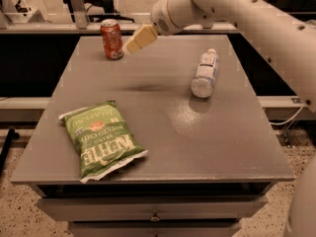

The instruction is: Move coke can near green jalapeno chip bag

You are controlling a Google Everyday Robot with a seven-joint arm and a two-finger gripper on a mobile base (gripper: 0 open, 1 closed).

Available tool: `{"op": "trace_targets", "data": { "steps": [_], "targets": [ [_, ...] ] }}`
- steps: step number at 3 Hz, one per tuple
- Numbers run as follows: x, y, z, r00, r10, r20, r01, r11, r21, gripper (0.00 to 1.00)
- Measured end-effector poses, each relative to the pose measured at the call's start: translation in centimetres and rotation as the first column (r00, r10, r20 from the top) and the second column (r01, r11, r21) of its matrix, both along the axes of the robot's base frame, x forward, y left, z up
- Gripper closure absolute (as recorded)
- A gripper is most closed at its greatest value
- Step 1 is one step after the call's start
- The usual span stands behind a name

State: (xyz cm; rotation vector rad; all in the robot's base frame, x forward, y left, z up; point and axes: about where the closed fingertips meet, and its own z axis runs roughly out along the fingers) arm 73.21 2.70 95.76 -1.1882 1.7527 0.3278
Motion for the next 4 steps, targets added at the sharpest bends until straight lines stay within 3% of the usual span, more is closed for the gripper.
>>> {"op": "trace_targets", "data": {
  "steps": [1,2,4],
  "targets": [
    [3.4,3.9,-0.3,0.9994,-0.008,0.035,0.004,0.996,0.088,0.00],
    [6.3,7.7,-1.3,0.9994,0.000,0.034,-0.005,0.988,0.152,0.00],
    [9.1,11.4,-4.0,0.9991,0.040,-0.011,-0.037,0.979,0.203,0.00]
  ]
}}
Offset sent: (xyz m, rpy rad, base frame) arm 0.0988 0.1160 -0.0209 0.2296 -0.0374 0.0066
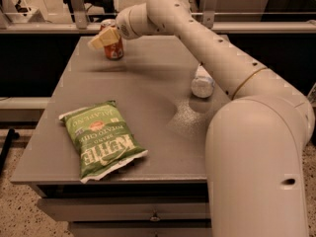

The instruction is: Move coke can near green jalapeno chip bag

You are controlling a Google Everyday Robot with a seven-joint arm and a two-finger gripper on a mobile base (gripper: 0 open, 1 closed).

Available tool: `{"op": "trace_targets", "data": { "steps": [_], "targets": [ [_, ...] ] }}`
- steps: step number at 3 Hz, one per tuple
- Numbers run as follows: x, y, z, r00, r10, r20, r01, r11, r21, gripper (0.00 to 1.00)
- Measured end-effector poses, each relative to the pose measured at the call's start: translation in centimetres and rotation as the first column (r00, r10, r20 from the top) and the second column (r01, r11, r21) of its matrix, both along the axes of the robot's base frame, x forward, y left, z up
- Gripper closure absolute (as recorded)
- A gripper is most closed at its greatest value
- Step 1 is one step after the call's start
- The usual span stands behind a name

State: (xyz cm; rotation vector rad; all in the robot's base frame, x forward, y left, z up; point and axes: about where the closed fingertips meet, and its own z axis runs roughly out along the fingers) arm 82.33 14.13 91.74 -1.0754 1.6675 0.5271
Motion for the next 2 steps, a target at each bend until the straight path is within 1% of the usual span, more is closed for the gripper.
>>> {"op": "trace_targets", "data": {
  "steps": [1,2],
  "targets": [
    [0.36,0.15,-1.06,0.9999,0.007,-0.010,-0.007,1.000,0.006,0.17],
    [0.21,-0.14,-1.61,0.9999,0.014,-0.009,-0.014,1.000,0.010,0.40]
  ]
}}
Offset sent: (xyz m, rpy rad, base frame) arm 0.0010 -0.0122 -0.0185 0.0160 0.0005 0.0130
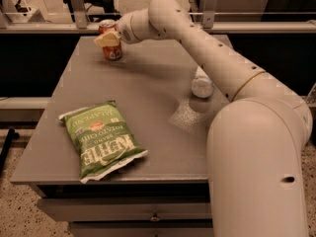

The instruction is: Move coke can near green jalapeno chip bag

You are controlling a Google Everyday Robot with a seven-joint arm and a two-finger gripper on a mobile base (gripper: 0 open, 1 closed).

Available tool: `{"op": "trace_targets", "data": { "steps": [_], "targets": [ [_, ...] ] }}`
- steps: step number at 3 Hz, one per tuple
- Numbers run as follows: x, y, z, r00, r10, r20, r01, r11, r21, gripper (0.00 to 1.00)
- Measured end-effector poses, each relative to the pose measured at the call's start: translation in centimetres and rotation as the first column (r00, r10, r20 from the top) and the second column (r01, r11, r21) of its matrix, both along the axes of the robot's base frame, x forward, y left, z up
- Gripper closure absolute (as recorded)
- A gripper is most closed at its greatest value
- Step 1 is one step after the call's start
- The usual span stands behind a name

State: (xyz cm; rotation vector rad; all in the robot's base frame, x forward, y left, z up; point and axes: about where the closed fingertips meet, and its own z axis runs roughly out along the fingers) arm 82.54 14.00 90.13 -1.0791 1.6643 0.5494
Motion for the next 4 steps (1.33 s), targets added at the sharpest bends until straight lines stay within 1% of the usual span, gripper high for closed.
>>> {"op": "trace_targets", "data": {
  "steps": [1,2,3,4],
  "targets": [
    [-0.7,-0.6,0.6,0.9998,0.010,0.015,-0.010,1.000,0.005,0.63],
    [-4.0,-1.6,4.0,0.9946,0.068,0.079,-0.068,0.998,0.006,0.95],
    [-8.1,-2.5,5.3,0.9868,0.126,0.102,-0.126,0.992,-0.006,1.00],
    [-12.3,-3.5,5.1,0.9794,0.178,0.095,-0.178,0.984,-0.012,1.00]
  ]
}}
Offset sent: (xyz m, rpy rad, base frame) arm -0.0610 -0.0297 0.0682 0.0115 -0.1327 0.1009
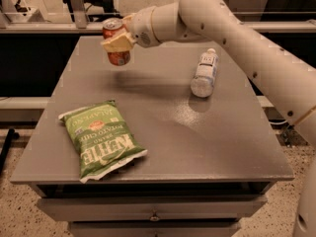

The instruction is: Move coke can near green jalapeno chip bag

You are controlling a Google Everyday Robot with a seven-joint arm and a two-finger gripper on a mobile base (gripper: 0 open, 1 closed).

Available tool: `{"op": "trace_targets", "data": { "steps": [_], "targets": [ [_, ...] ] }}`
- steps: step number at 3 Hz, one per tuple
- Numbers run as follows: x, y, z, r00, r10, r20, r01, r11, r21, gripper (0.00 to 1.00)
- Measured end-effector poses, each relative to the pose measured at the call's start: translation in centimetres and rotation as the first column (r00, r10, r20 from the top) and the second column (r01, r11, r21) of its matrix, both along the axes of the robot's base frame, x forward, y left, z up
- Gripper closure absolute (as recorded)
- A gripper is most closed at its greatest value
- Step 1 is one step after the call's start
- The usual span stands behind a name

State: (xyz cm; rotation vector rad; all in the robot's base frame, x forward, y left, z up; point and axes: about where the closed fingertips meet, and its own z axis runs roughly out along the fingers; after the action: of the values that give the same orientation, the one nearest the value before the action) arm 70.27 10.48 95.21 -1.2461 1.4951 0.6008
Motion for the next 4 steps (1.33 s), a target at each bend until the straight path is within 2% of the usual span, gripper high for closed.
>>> {"op": "trace_targets", "data": {
  "steps": [1,2,3,4],
  "targets": [
    [-4.0,-1.1,-1.5,0.9988,0.043,-0.022,-0.043,0.999,-0.004,1.00],
    [-6.7,-2.0,-2.9,0.9970,0.065,-0.041,-0.065,0.998,-0.007,1.00],
    [-9.3,-2.1,-3.8,0.9935,0.098,-0.059,-0.099,0.995,-0.021,0.77],
    [-10.5,-1.8,-4.2,0.9910,0.115,-0.069,-0.117,0.993,-0.032,0.54]
  ]
}}
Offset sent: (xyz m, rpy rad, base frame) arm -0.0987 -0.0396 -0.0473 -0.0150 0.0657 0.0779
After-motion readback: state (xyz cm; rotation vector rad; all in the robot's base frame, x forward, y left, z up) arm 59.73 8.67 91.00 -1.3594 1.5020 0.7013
